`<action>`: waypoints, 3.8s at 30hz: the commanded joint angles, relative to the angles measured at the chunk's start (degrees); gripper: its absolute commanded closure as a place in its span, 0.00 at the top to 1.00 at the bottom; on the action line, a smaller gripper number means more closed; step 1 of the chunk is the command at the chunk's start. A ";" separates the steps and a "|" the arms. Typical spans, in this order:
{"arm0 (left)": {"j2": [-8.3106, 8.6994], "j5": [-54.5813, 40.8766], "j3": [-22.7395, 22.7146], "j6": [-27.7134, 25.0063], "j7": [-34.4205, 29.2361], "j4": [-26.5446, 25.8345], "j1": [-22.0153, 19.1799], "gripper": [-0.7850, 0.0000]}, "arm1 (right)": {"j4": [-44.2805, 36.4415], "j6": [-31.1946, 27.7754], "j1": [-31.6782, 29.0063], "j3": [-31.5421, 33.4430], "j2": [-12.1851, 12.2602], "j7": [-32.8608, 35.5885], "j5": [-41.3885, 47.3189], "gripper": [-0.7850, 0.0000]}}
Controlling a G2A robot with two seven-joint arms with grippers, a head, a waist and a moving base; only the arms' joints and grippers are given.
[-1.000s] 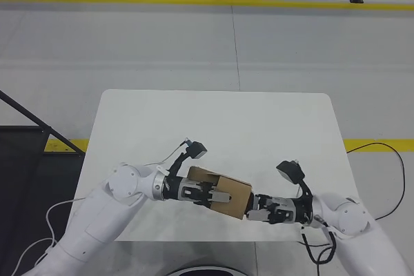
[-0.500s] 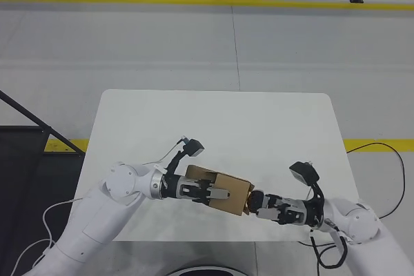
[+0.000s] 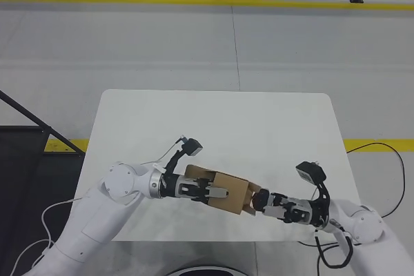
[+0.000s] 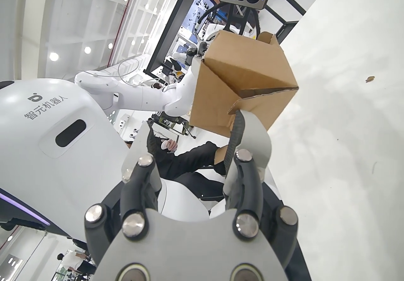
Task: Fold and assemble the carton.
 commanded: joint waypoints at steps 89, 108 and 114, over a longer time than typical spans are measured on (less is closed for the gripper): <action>-0.06 -0.18 -0.79 -1.22 -0.62 -0.05 0.35 0.00 | 0.93 4.52 2.73 -2.24 -0.47 -2.15 -5.37 0.14; -0.20 -3.49 -0.42 -2.58 -3.65 0.16 -0.15 0.00 | 2.79 2.82 3.52 -2.78 -0.49 2.82 2.54 0.00; -0.23 -3.66 -0.37 -2.63 -3.58 0.18 -0.09 0.00 | 1.67 3.36 3.60 -3.36 -0.11 3.37 4.59 0.00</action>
